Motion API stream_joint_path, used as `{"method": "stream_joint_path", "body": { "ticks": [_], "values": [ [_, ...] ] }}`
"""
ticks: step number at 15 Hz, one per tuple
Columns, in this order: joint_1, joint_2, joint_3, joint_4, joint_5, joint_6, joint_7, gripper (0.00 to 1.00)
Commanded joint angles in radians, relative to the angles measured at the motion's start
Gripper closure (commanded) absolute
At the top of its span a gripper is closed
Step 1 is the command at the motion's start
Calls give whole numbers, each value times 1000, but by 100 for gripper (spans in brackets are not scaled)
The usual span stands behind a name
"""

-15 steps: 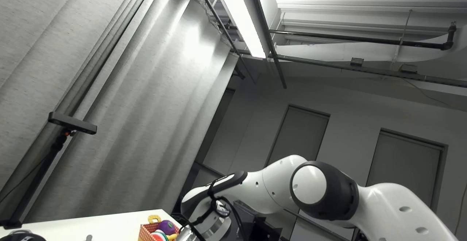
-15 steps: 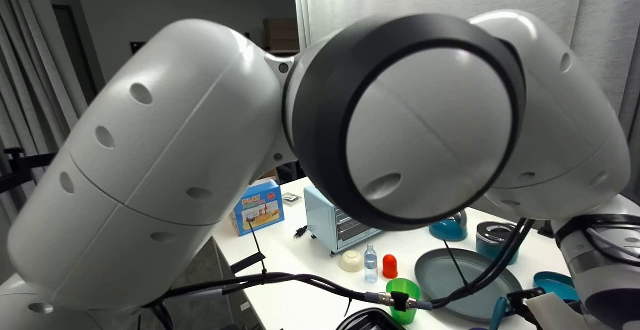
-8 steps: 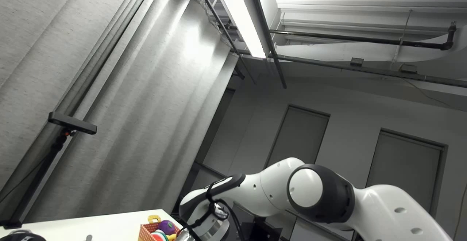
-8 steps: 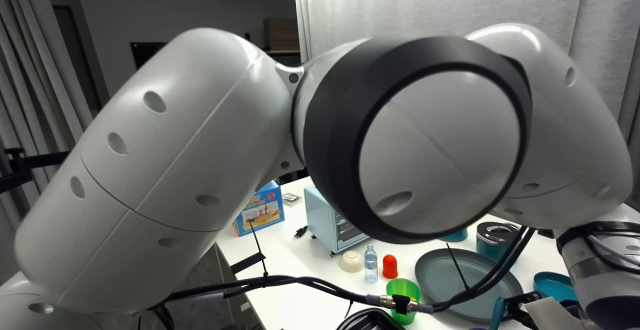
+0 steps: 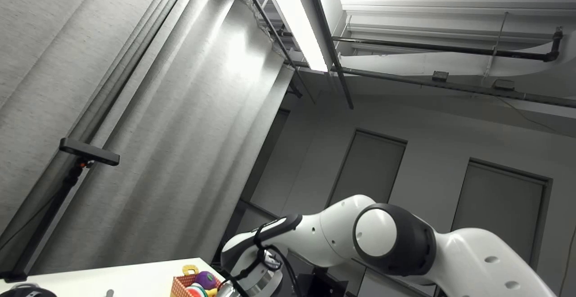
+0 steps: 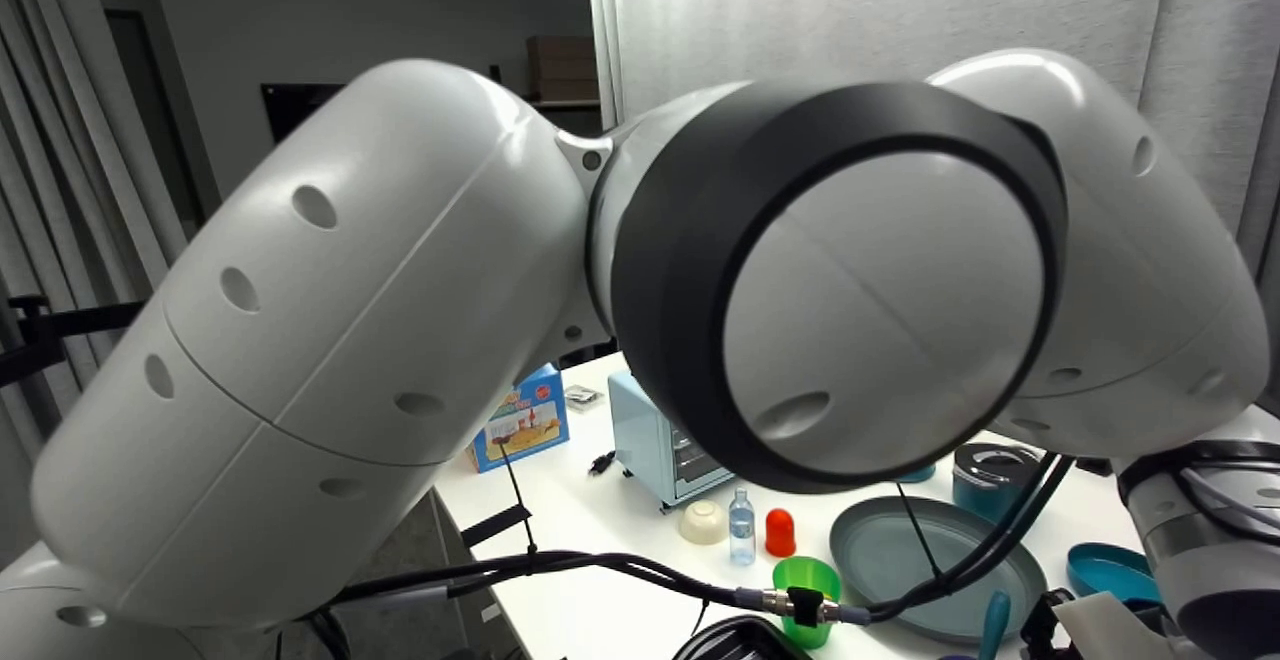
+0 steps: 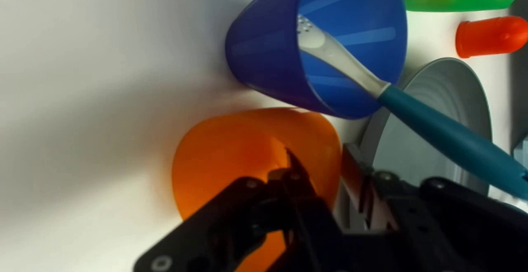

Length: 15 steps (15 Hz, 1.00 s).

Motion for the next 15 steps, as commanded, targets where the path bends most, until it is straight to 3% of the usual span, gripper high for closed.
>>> {"method": "stream_joint_path", "body": {
  "ticks": [1, 5, 6, 15],
  "values": [
    [1, 26, -13, 46, -13, -29, -16, 99],
    [24, 25, -43, 52, -95, -2, -5, 99],
    [43, -44, -29, -1, -108, -4, 5, 99],
    [131, -123, -99, -23, -417, 61, 34, 99]
  ]
}}
